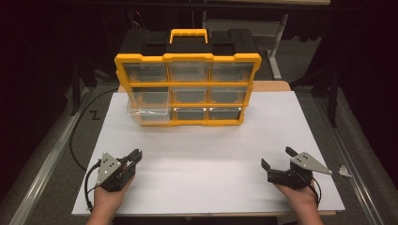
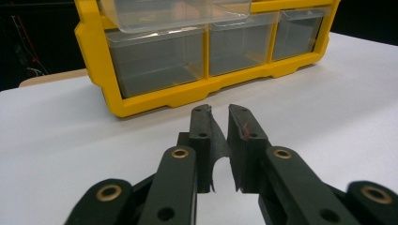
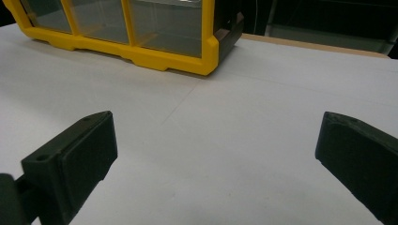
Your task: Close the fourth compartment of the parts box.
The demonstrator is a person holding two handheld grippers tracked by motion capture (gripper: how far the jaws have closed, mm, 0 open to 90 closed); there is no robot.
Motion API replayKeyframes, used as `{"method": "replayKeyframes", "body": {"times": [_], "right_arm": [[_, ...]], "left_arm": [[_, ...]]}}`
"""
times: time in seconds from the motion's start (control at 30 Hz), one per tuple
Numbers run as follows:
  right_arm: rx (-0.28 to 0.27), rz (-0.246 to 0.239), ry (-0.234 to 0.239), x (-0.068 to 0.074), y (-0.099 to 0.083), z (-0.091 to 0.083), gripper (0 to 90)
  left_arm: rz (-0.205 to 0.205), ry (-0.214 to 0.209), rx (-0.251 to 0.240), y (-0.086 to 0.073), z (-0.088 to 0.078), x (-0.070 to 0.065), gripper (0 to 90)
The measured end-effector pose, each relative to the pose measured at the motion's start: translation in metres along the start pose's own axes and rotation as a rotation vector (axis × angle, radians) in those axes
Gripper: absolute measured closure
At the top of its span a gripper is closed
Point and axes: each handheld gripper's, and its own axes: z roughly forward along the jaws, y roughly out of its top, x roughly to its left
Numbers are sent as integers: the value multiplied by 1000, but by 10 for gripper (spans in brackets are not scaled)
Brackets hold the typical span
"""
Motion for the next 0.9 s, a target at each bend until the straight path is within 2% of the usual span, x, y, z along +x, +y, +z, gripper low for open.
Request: {"method": "replayKeyframes", "body": {"times": [0.27, 0.53, 0.73, 0.83, 0.9], "right_arm": [[4, -5, 3, 1, 0, 1, 7], [5, -8, 4, 1, 0, 1, 7], [2, -12, 12, 2, 1, 1, 7], [-3, -21, 13, 3, 1, 2, 6], [1, -17, 13, 4, 1, 2, 7]], "left_arm": [[-18, 9, -7, 0, -1, 2, 888], [-32, 4, -20, 0, -2, 4, 899], [-23, 9, -31, -2, -3, 3, 899], [-31, 9, -39, -1, -4, 2, 898], [-19, 8, -53, 0, -4, 0, 897]]}}
